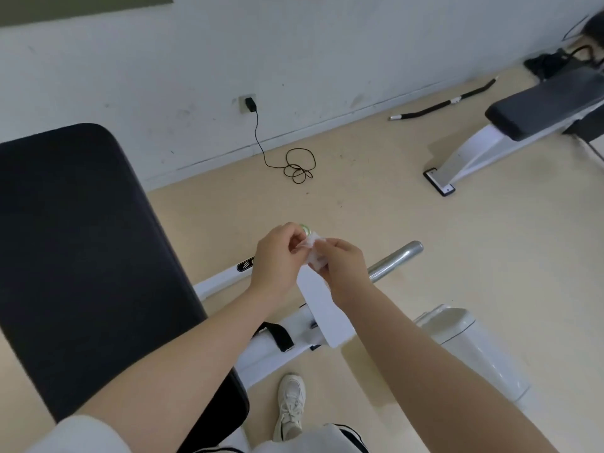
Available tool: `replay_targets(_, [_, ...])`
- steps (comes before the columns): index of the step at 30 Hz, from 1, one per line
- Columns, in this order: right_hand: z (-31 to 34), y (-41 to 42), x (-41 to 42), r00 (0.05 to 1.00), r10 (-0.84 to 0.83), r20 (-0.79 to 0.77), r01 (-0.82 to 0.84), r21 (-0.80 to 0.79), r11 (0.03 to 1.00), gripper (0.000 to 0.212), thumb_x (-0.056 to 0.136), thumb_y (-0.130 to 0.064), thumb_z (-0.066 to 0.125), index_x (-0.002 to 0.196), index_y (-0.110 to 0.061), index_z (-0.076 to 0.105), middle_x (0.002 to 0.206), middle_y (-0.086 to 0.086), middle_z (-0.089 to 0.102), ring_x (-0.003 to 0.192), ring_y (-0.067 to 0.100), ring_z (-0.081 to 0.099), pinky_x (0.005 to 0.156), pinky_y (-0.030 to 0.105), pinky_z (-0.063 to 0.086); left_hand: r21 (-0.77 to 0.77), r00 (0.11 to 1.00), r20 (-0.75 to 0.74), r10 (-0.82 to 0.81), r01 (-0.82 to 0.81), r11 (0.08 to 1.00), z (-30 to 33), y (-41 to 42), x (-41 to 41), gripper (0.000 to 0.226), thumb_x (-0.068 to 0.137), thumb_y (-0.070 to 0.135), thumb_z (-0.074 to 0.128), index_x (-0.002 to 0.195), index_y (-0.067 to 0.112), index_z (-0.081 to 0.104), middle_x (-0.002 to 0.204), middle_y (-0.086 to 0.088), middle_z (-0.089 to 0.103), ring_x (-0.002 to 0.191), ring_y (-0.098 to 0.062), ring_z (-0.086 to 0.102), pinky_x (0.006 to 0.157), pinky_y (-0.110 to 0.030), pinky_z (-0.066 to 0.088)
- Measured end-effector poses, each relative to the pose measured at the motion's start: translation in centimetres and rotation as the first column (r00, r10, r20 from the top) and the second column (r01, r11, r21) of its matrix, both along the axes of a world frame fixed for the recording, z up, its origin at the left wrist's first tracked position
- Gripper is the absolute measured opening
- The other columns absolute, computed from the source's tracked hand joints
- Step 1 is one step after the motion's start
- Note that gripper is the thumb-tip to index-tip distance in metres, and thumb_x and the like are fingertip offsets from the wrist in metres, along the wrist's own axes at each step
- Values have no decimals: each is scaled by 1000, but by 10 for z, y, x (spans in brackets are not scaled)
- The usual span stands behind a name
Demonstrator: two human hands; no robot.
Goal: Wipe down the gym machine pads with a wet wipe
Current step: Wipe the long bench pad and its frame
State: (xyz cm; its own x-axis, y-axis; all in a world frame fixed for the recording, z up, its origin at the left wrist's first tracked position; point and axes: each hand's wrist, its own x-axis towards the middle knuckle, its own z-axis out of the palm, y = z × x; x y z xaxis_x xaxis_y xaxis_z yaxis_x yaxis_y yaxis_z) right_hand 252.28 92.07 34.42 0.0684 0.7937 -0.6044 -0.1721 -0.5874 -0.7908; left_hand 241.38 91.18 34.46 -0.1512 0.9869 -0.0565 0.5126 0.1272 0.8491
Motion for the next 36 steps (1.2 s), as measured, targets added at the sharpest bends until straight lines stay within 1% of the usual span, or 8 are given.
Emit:
replay_targets(7, [-41,26,35,974,0,-228,-8,-31,999,14,90,-6,57,97,3,65,78,12,65,74,21,62,70,24,53,-93,946,-141,-291,280,956,-35,33,13,19,90,9,51,92,12,70,77,13,60,68,-5,53,63,-18,40])
replay_targets(9, [-68,33,43,991,-16,-135,-1,-128,992,14,88,-1,56,99,0,66,82,13,62,77,22,56,75,30,50,-139,989,-72,-129,118,983,-49,40,5,25,91,7,48,107,14,65,99,7,64,83,-8,56,67,-4,39])
replay_targets(12, [-116,45,43,996,-87,3,85,-258,962,10,85,1,57,84,-8,61,80,10,59,79,23,55,83,34,51,-164,991,-96,92,-107,981,-76,57,-5,28,91,16,53,118,12,56,123,-2,53,109,-14,50,92,-21,40])
replay_targets(17, [-177,64,10,991,-101,85,124,-336,934,15,85,-6,60,73,-13,54,80,7,56,76,20,56,68,30,55,-555,874,361,324,-77,828,-105,71,-14,12,91,30,54,94,24,64,104,0,64,100,-17,59,87,-26,46])
replay_targets(23, [-180,78,-14,980,-186,-78,154,-303,941,11,90,0,54,81,-4,59,74,8,57,63,13,55,49,10,50,-524,809,461,364,-82,848,-119,67,-19,13,88,28,56,87,18,66,105,-9,67,108,-23,61,97,-31,46])
replay_targets(30, [-131,89,19,968,135,-211,-121,80,989,18,86,1,58,77,-11,68,70,0,66,67,13,58,65,21,50,-524,805,504,313,-3,852,-112,70,-24,14,88,24,56,86,18,69,99,-3,70,105,-17,62,96,-27,48])
replay_targets(33, [-132,126,32,955,293,52,-297,205,933,24,84,2,60,75,-19,69,72,-6,66,69,11,55,70,22,47,-541,776,546,316,38,840,-111,69,-26,13,83,23,60,91,17,69,103,-2,70,105,-14,61,98,-27,45])
replay_targets(36, [-150,156,17,772,581,258,-624,130,771,20,83,3,58,82,-14,69,75,-5,62,68,10,54,70,23,45,-563,754,566,334,57,824,-113,71,-29,36,68,32,66,98,13,66,110,-7,67,106,-13,61,100,-27,44])
